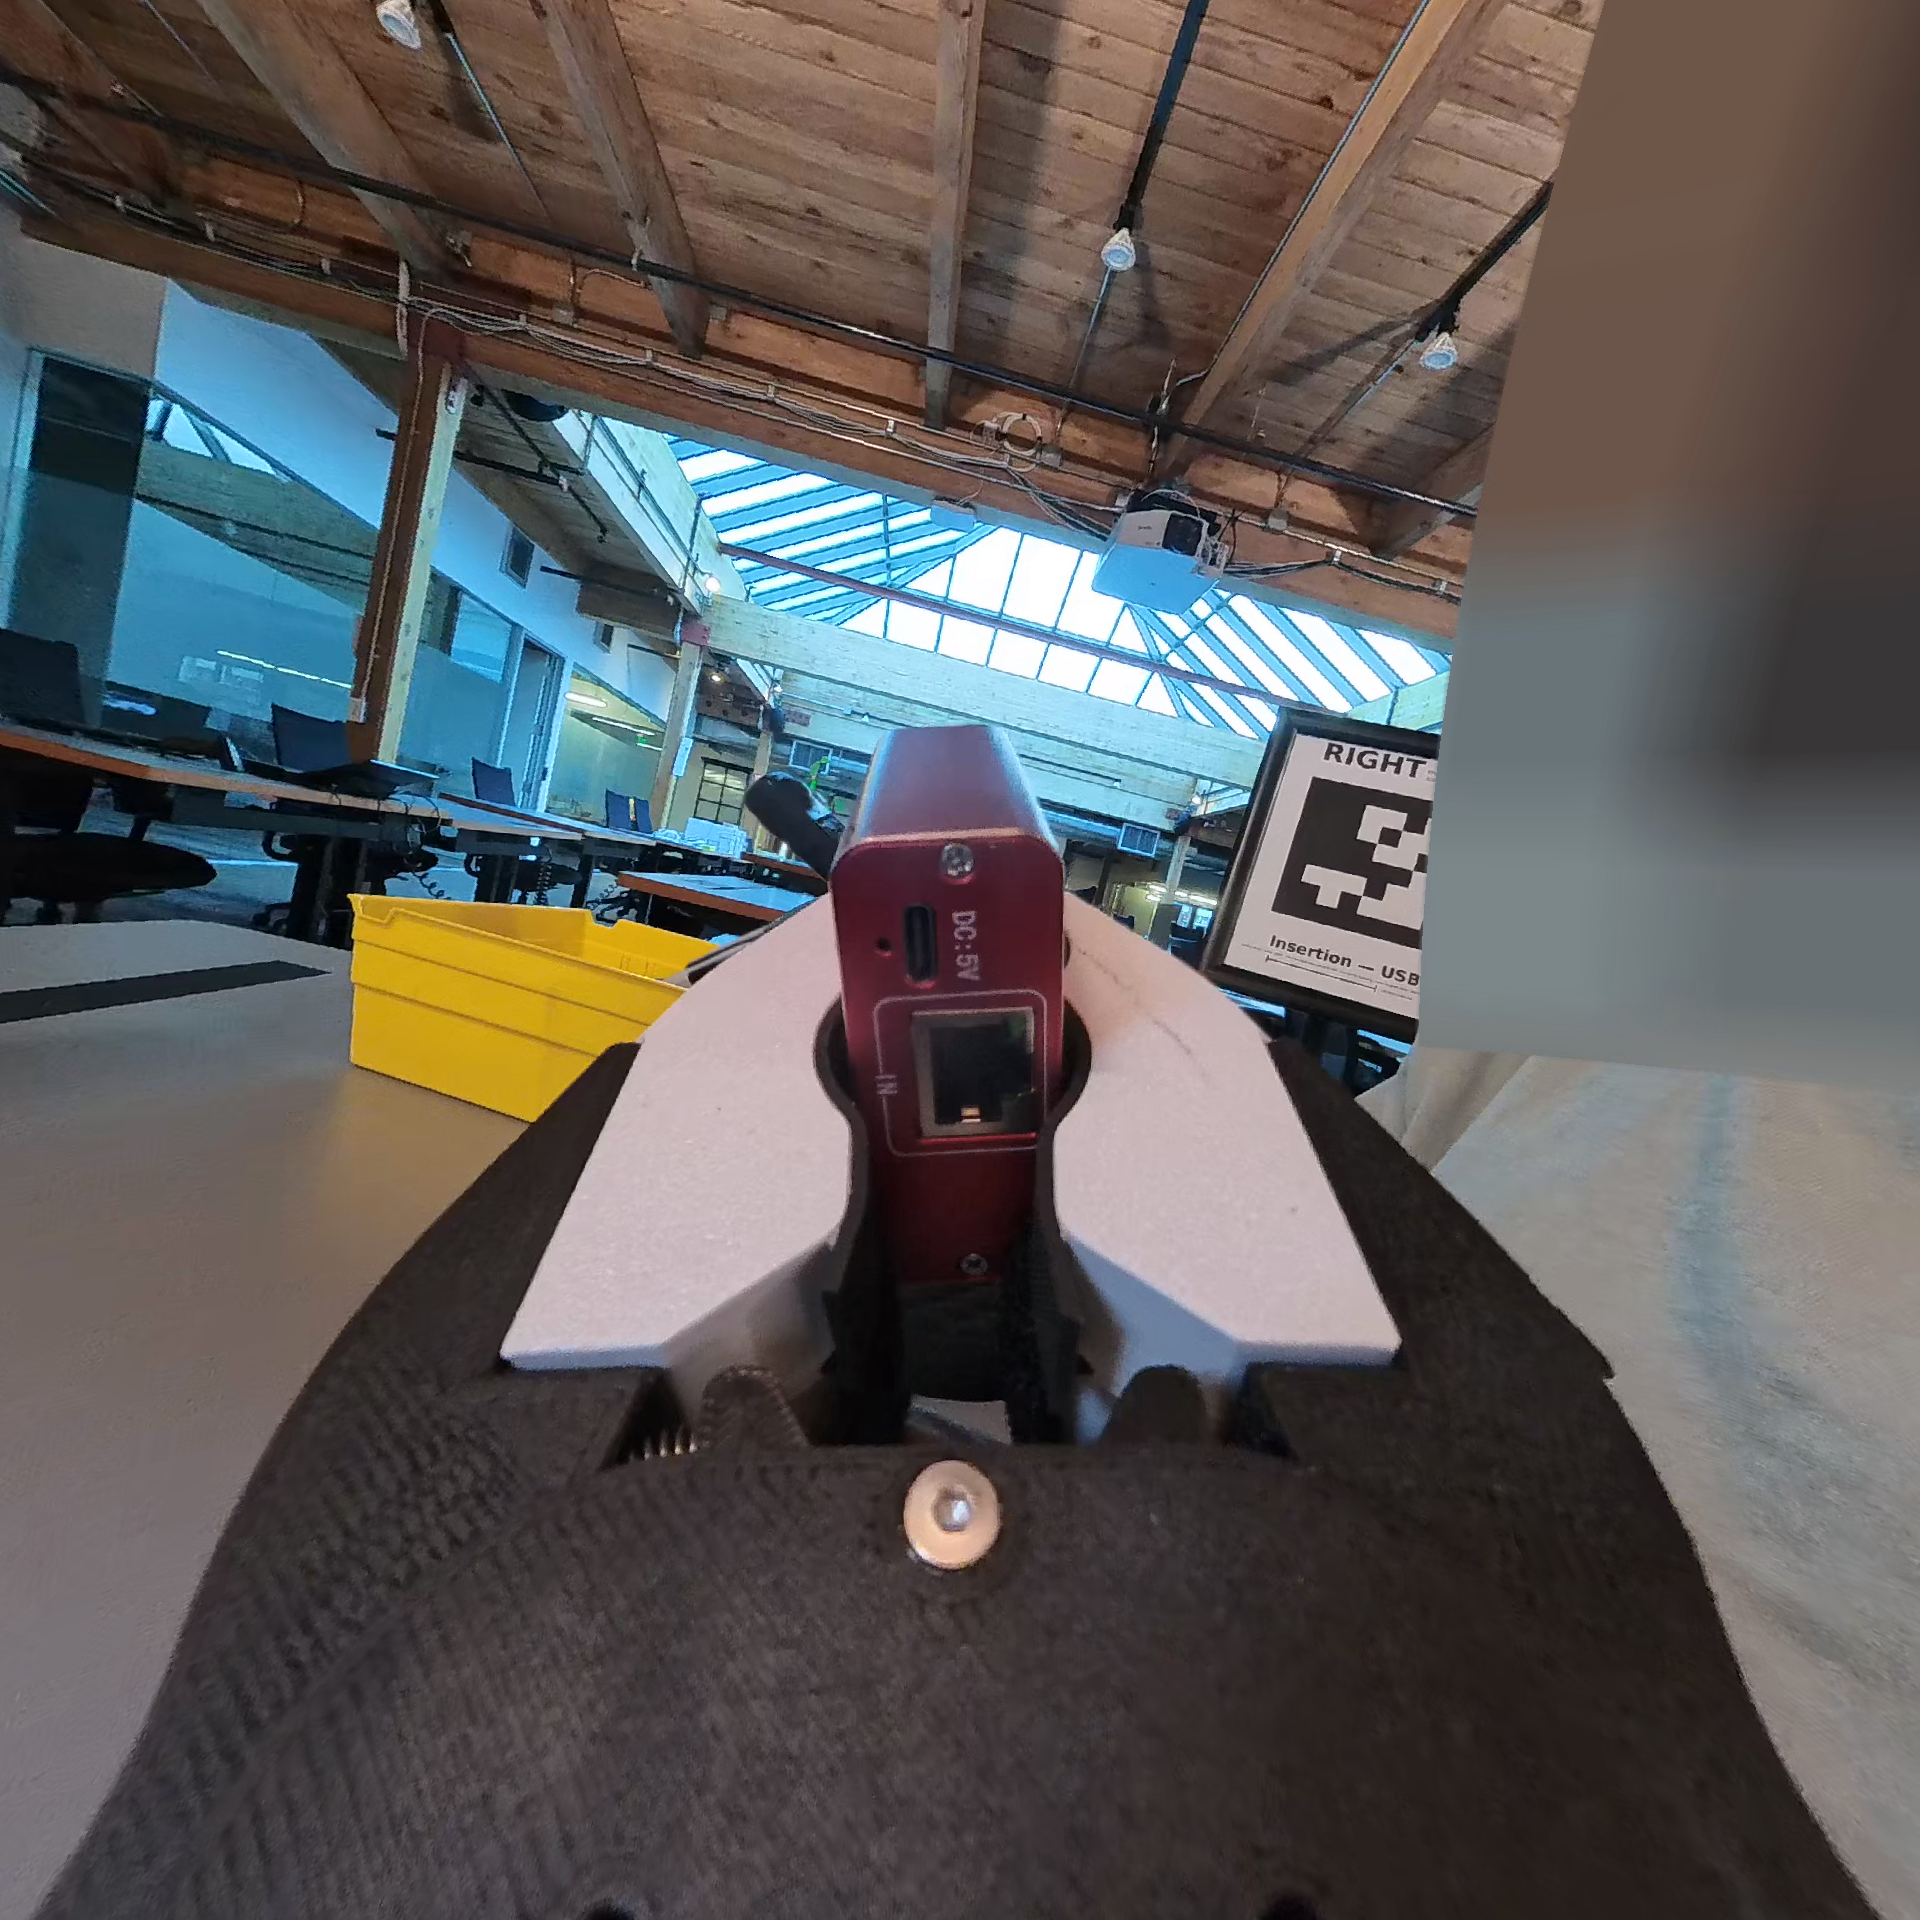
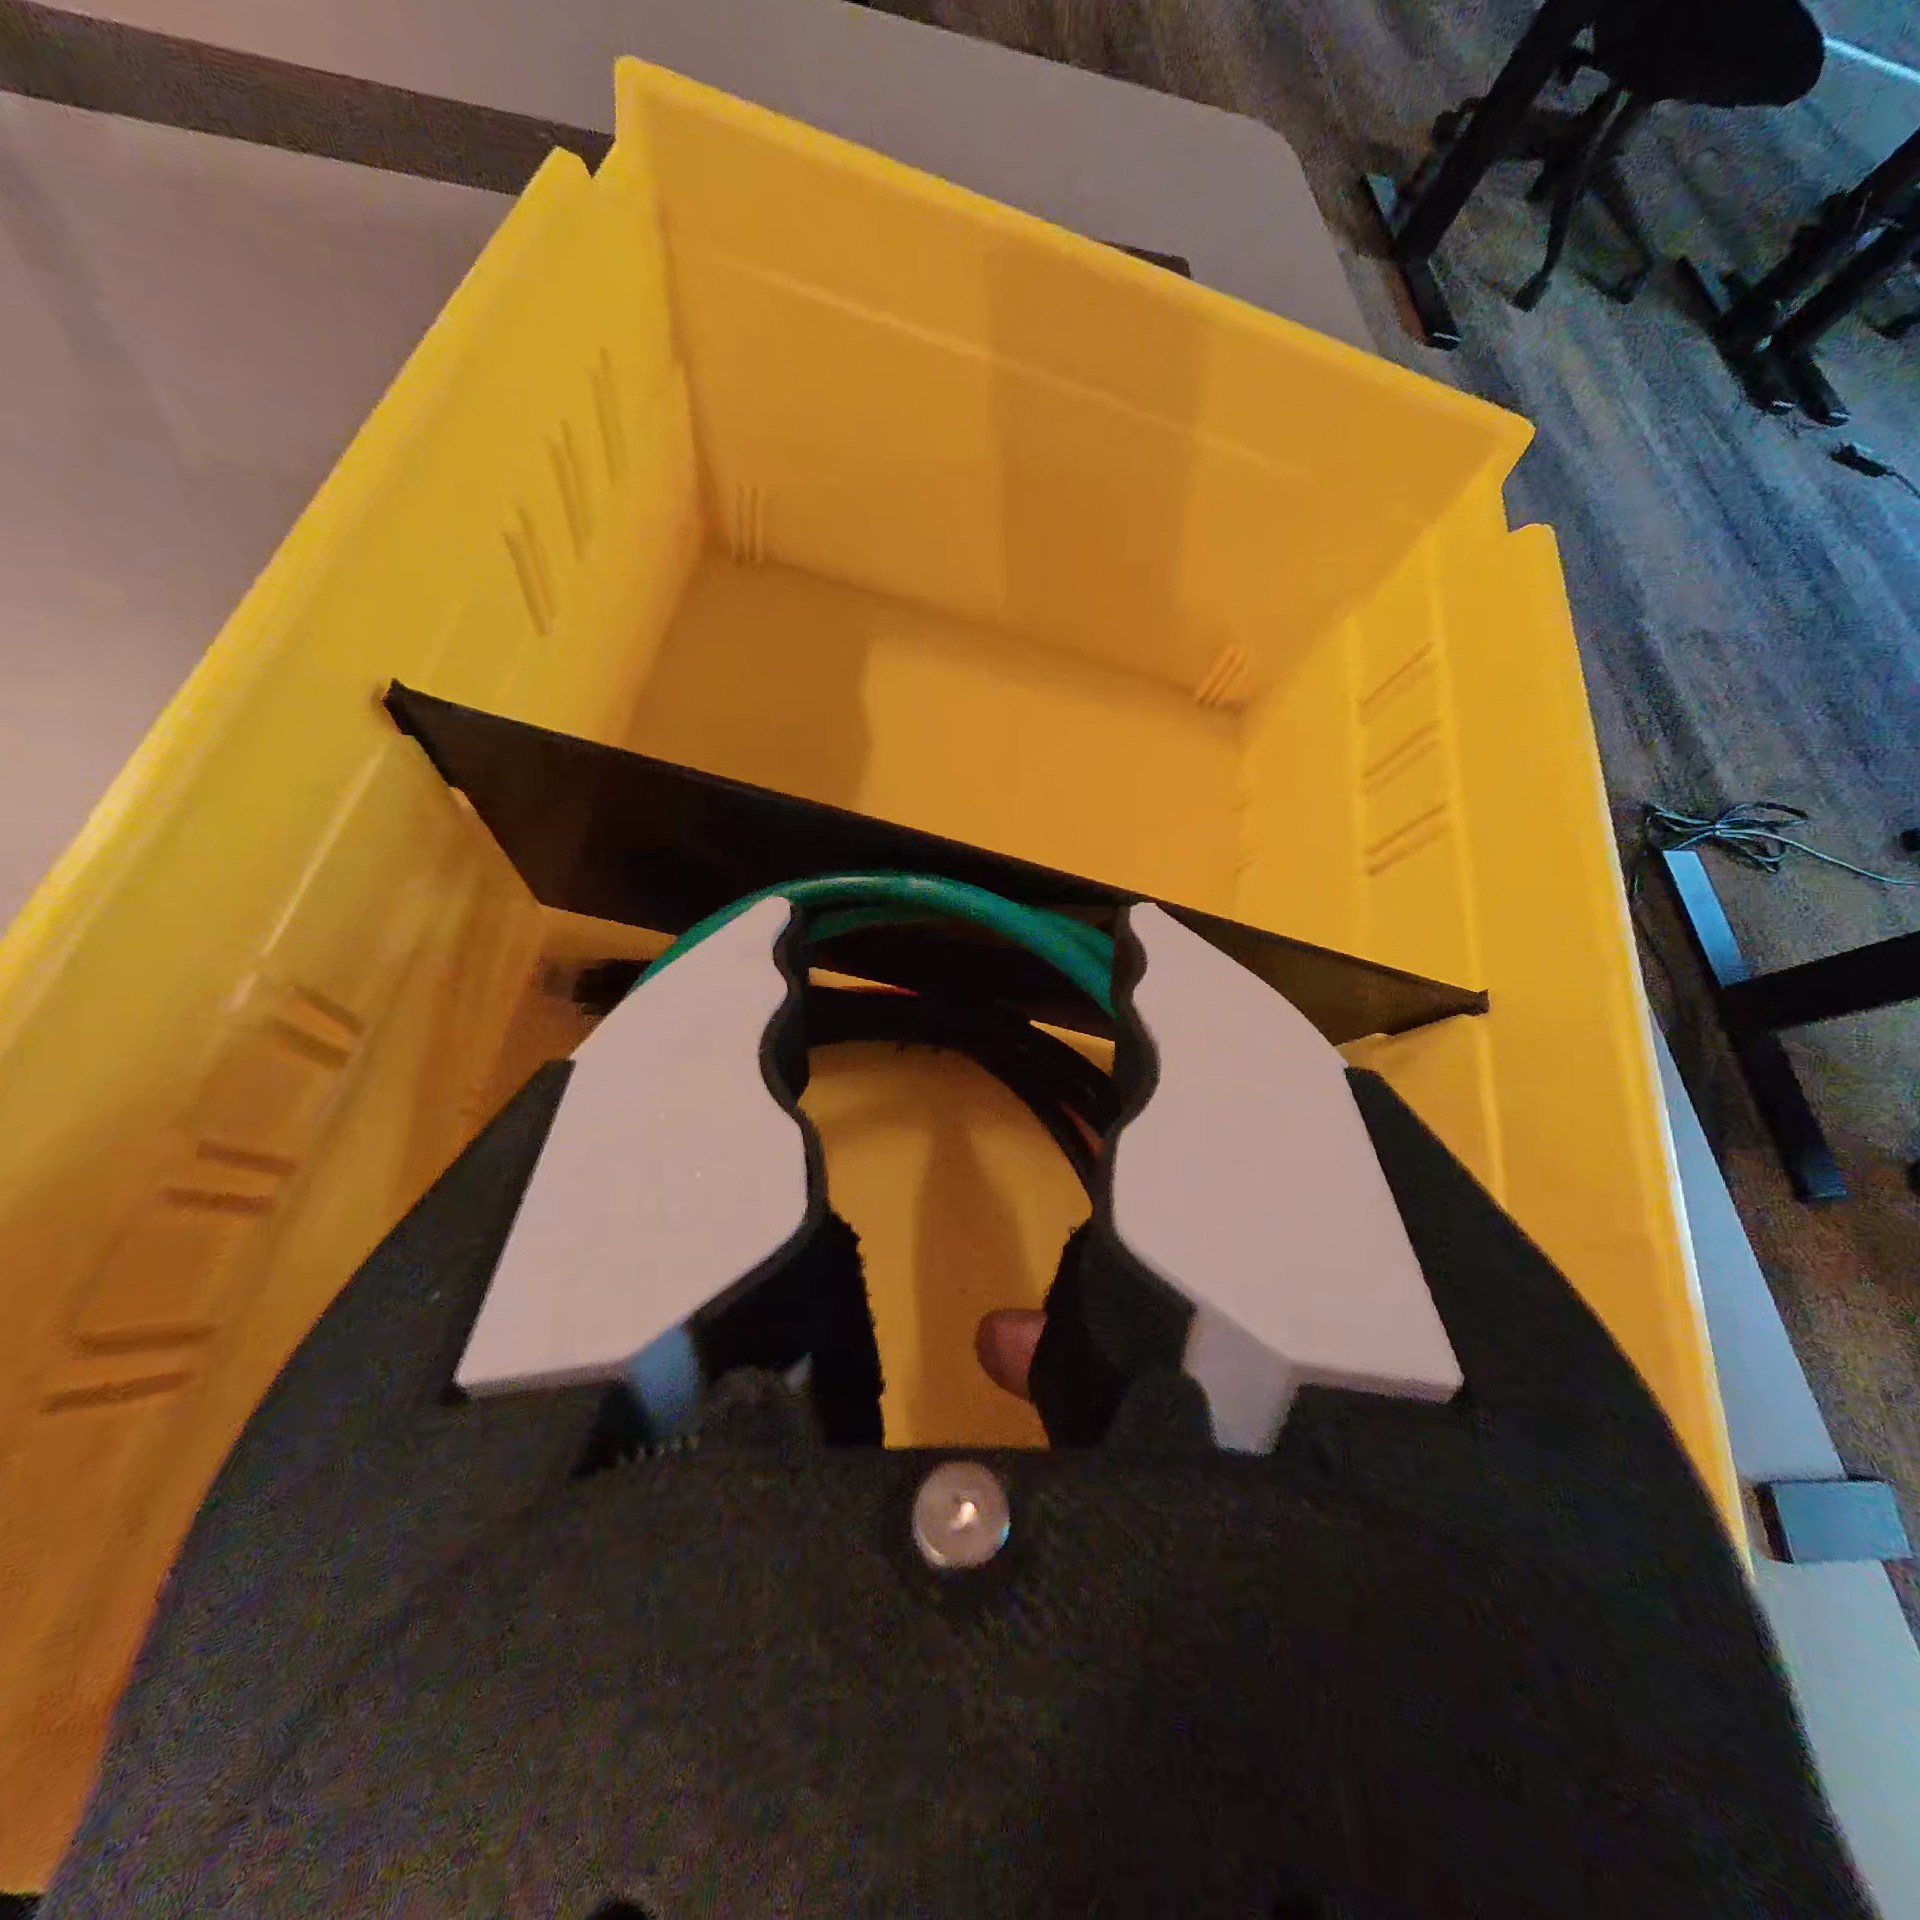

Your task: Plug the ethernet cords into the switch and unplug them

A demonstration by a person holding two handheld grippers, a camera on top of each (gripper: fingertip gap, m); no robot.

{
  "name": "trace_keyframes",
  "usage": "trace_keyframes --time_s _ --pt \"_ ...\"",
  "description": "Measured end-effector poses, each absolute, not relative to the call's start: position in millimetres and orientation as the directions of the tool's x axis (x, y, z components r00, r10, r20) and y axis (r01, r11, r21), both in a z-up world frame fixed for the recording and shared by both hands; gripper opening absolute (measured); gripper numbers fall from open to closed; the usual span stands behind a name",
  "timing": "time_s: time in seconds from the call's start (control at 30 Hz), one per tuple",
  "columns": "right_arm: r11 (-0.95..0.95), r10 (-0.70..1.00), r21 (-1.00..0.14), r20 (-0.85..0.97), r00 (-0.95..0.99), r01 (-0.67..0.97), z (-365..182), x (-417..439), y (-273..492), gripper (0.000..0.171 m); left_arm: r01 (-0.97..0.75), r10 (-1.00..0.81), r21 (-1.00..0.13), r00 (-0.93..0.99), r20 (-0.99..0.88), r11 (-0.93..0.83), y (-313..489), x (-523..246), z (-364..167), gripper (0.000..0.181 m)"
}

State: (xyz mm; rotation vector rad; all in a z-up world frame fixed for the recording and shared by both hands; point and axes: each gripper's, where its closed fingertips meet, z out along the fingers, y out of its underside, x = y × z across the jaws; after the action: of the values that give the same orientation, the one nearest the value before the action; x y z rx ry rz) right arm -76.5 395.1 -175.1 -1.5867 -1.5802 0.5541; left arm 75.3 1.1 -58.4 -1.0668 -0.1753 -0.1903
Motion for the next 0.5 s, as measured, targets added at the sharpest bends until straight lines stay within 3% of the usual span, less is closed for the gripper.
trace_keyframes --time_s 0.17,0.27,0.43,0.5 --pt "0.125 0.955 -0.675 0.282 0.097 0.728 -197 -73 401 0.059 0.241 -0.069 -0.849 0.969 0.237 0.471 1 75 -58 0.029" --pt "0.127 0.955 -0.686 0.281 0.1 0.716 -194 -71 402 0.061 0.245 -0.06 -0.847 0.967 0.246 0.472 1 73 -59 0.029" --pt "0.219 0.947 -0.822 0.308 0.088 0.526 -144 -57 379 0.069 0.253 -0.063 -0.849 0.965 0.253 0.464 1 72 -60 0.029" --pt "0.336 0.938 -0.882 0.344 -0.036 0.329 -108 -52 339 0.075 0.267 -0.069 -0.849 0.962 0.265 0.455 2 72 -62 0.029"
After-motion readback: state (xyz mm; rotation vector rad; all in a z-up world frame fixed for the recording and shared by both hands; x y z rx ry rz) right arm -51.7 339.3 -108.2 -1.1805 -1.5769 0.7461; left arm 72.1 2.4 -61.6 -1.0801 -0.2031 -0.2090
